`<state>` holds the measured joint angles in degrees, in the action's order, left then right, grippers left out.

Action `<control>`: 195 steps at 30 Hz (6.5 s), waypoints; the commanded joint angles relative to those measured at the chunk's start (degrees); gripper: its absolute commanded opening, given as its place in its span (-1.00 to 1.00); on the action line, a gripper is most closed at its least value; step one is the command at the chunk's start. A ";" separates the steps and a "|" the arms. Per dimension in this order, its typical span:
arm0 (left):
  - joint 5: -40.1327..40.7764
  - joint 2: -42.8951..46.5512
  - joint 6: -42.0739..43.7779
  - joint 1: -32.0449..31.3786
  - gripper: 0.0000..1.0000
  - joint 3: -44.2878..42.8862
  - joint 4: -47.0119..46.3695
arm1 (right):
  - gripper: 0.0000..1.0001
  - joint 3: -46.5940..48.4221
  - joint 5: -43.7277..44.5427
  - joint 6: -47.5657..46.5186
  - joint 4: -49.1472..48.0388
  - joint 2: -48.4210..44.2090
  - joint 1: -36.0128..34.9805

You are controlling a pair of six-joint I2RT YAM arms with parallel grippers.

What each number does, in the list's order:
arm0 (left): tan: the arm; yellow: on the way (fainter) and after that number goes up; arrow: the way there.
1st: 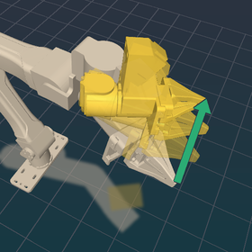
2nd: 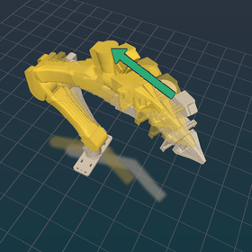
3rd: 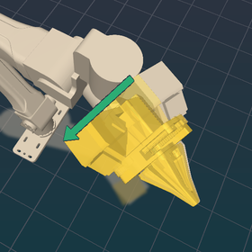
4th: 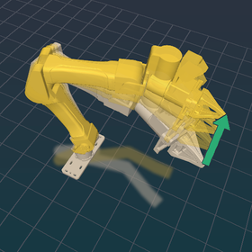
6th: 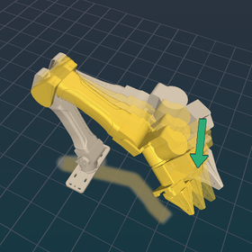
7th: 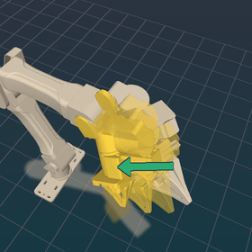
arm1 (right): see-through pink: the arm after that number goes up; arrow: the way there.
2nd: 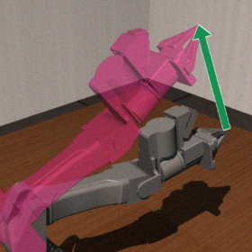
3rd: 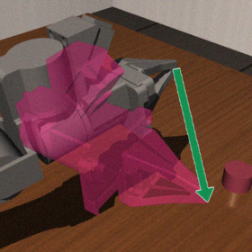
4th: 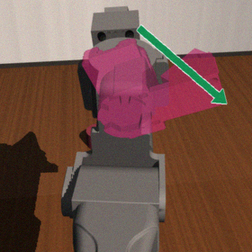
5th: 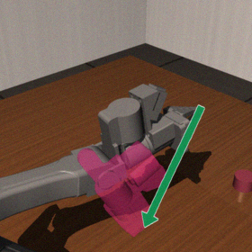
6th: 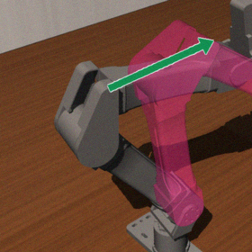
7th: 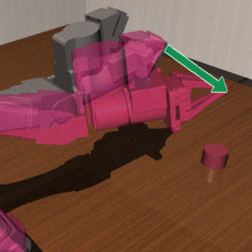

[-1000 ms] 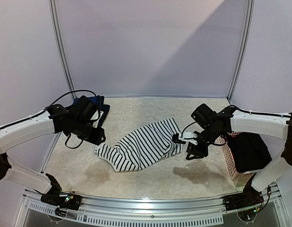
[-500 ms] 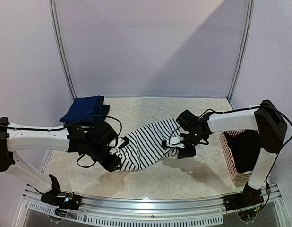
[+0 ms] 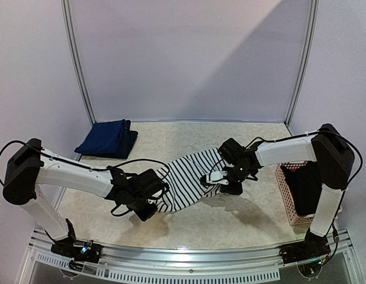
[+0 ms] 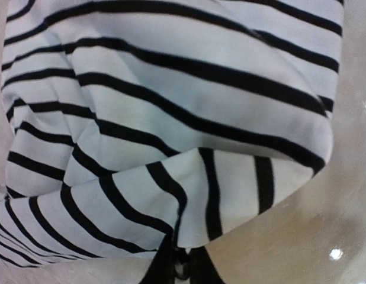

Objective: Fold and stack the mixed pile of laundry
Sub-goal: Flatten out the crumpled tank top at the center of the board.

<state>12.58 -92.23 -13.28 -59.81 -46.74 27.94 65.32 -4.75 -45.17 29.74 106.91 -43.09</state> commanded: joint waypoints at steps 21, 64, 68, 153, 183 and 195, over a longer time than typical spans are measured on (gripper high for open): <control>0.68 15.64 0.82 4.49 -0.90 -36.84 37.78 | -1.00 21.21 -36.04 15.49 36.56 -26.62 16.83; 1.62 15.71 -9.95 12.54 -0.15 -15.46 19.81 | -0.25 8.76 -9.24 17.37 22.02 1.54 12.20; 1.70 15.76 -10.10 12.44 -0.15 -14.77 19.57 | -0.42 9.35 -10.17 17.45 22.35 0.87 12.07; 12.68 -33.61 34.08 8.48 -0.44 -47.95 27.96 | -0.99 17.78 -7.81 22.40 21.59 0.57 17.69; 21.60 -15.46 31.78 10.30 -1.00 -47.95 25.43 | -0.99 26.03 -8.37 20.77 27.72 -6.02 17.69; 25.06 -4.50 31.86 8.59 -1.00 -62.30 31.49 | -1.00 45.87 -5.47 17.94 37.07 -12.82 17.63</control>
<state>36.21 -100.20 18.83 -50.17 -104.33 55.68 106.78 -11.03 -26.17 62.35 97.43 -25.12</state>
